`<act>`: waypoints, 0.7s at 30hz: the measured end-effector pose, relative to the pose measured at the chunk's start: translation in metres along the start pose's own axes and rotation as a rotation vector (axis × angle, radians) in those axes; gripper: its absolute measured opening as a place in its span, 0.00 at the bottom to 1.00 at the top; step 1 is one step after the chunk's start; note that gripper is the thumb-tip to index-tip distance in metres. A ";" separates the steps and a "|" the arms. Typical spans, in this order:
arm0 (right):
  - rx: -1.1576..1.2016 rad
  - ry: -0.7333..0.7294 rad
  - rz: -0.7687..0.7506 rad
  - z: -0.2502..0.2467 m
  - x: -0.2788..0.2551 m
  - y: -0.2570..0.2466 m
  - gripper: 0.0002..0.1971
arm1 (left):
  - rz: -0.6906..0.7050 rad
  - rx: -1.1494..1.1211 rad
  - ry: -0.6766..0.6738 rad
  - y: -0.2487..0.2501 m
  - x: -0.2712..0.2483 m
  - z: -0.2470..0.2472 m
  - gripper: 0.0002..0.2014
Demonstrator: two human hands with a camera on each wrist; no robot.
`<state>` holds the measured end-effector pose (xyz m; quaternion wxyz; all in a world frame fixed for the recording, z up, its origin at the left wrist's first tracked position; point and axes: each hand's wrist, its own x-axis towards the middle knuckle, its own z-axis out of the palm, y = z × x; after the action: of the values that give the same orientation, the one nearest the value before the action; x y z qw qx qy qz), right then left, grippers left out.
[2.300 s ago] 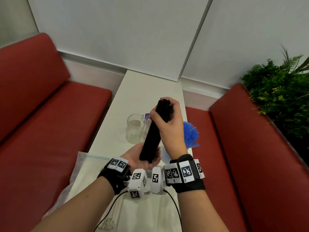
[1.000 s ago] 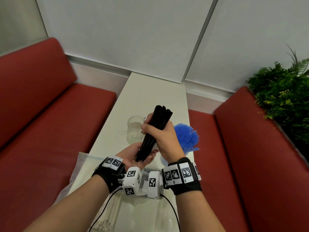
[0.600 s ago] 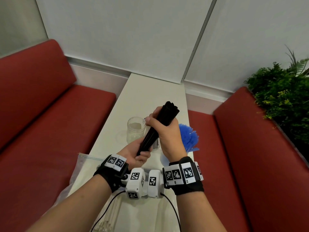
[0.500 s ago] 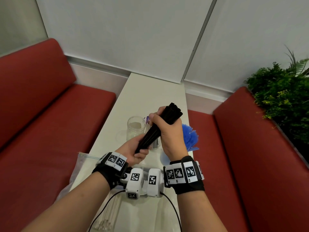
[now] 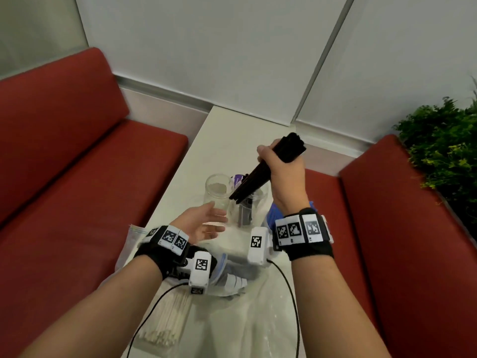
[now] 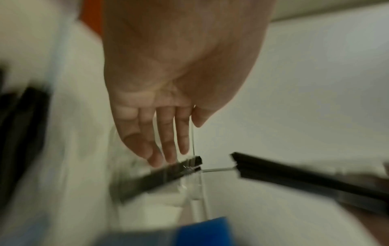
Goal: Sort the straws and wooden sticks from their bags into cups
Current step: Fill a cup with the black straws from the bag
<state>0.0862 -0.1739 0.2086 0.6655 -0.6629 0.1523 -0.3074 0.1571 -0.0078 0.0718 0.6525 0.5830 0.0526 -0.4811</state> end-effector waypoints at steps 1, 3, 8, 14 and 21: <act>-0.016 0.057 -0.033 -0.003 0.012 -0.002 0.13 | 0.112 0.225 0.118 0.001 0.000 -0.005 0.17; -0.047 0.141 -0.065 -0.005 0.033 0.002 0.09 | 0.365 0.757 0.356 -0.005 0.003 -0.015 0.12; -0.112 0.230 -0.015 0.001 0.068 0.050 0.09 | 0.395 1.421 0.196 -0.036 0.015 -0.028 0.12; -0.205 0.278 0.061 0.006 0.078 0.119 0.12 | 0.243 1.726 -0.148 -0.064 0.028 -0.026 0.15; -0.237 0.307 0.170 -0.001 0.068 0.170 0.09 | 0.272 1.944 -0.026 -0.096 0.038 -0.027 0.23</act>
<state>0.1728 -0.2276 0.0564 0.5753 -0.6666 0.3425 -0.3277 0.1247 0.0063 -0.0288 -0.0612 0.8621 -0.4411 -0.2420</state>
